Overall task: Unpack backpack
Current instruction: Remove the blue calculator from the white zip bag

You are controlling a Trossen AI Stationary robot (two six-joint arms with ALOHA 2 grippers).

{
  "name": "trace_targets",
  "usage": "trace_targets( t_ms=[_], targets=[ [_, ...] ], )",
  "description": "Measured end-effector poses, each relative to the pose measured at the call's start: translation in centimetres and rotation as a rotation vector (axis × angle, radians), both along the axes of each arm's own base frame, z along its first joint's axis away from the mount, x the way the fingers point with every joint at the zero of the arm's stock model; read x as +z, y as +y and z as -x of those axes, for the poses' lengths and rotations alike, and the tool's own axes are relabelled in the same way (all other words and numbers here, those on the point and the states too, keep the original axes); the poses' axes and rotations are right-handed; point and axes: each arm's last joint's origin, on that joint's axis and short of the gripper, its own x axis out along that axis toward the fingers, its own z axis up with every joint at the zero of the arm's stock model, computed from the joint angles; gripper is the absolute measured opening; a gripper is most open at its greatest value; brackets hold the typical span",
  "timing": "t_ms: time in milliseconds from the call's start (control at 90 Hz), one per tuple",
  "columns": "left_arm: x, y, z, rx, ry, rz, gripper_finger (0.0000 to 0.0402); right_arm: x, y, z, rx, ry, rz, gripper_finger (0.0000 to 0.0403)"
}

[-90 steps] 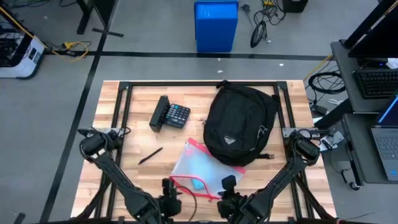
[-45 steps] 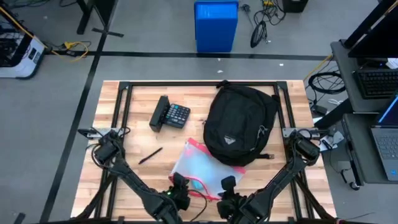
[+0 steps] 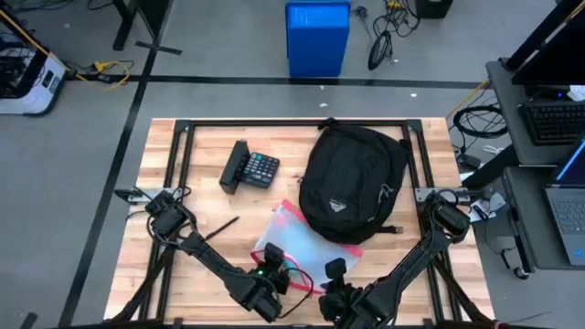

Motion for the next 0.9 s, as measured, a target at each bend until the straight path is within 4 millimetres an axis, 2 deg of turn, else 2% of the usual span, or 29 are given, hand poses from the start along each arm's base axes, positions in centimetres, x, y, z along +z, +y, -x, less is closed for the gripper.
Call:
trace_targets(
  t_ms=[389, 900],
  targets=[
    [0.0, 0.5, -0.8, -0.077, 0.070, -0.027, 0.0168, 0.1, 0.3, -0.3, 0.032, -0.022, -0.013, 0.0000],
    [0.4, -0.3, -2.4, -0.210, -0.011, -0.066, 0.0168, 0.2, 0.3, -0.3, 0.039, -0.021, -0.014, 0.0000]
  ],
)
